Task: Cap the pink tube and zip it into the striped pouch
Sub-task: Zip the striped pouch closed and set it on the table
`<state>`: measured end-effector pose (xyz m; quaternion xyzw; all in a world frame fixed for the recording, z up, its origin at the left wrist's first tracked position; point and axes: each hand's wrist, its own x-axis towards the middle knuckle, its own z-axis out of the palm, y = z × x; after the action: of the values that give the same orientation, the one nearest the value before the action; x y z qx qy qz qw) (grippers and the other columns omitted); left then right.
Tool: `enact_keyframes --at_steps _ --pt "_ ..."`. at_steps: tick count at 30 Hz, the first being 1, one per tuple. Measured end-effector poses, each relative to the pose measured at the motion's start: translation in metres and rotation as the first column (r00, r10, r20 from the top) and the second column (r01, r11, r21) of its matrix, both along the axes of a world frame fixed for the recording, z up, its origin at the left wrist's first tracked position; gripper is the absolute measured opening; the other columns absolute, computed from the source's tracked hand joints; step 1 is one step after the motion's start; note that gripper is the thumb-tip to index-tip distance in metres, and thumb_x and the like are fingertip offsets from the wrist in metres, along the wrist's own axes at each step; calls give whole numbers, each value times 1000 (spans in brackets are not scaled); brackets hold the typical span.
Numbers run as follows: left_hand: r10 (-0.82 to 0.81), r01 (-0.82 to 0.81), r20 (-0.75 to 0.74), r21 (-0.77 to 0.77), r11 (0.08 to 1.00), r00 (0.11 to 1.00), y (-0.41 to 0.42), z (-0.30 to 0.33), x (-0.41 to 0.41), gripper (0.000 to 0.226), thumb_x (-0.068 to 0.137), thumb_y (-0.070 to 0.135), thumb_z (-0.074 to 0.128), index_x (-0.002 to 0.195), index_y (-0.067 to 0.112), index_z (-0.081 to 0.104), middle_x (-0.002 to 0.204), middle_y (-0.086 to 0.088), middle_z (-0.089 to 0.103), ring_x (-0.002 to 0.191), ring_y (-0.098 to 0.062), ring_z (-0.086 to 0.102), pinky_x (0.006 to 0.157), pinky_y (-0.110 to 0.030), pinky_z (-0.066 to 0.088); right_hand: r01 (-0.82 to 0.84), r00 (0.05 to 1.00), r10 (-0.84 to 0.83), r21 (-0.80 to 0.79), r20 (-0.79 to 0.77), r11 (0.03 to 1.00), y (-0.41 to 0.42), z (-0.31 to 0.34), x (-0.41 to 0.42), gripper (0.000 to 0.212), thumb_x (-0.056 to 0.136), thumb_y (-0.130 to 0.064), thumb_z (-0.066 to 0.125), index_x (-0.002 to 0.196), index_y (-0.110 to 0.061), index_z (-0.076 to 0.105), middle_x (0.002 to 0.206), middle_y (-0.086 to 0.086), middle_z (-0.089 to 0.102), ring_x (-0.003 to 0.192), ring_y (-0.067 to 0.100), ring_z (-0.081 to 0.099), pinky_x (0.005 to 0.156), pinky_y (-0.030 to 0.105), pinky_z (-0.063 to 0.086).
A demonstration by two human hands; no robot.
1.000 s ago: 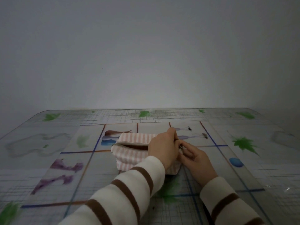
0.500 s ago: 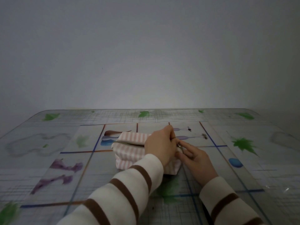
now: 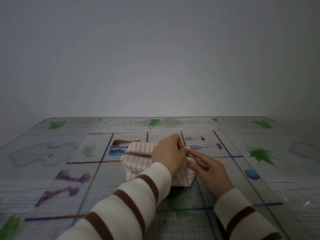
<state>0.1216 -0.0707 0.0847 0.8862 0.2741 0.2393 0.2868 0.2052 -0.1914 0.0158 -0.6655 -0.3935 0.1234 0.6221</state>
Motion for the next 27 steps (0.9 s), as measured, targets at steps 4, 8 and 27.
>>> enact_keyframes --at_steps 4,8,27 --pt "3 -2 7 -61 998 1000 5 0 -1 25 79 27 64 62 23 46 76 2 63 80 -23 60 74 -36 51 2 1000 -2 20 1 1000 0 1 -1 47 80 3 66 114 -29 63 107 -20 65 100 -11 59 80 2 43" --pt "38 -36 11 -85 996 999 11 0 -2 22 79 27 64 64 24 49 75 4 64 77 -19 60 74 -37 52 -9 1000 9 28 2 1000 -1 1 -1 47 80 4 65 110 -32 63 108 -16 66 101 -6 62 81 6 46" --pt "68 -75 -56 -131 989 996 26 -1 -17 17 88 25 56 74 21 46 84 -2 68 83 -20 61 80 -40 50 -2 998 2 -6 61 1000 -2 -1 3 42 82 3 63 109 -30 64 109 -12 66 100 -6 62 82 7 46"
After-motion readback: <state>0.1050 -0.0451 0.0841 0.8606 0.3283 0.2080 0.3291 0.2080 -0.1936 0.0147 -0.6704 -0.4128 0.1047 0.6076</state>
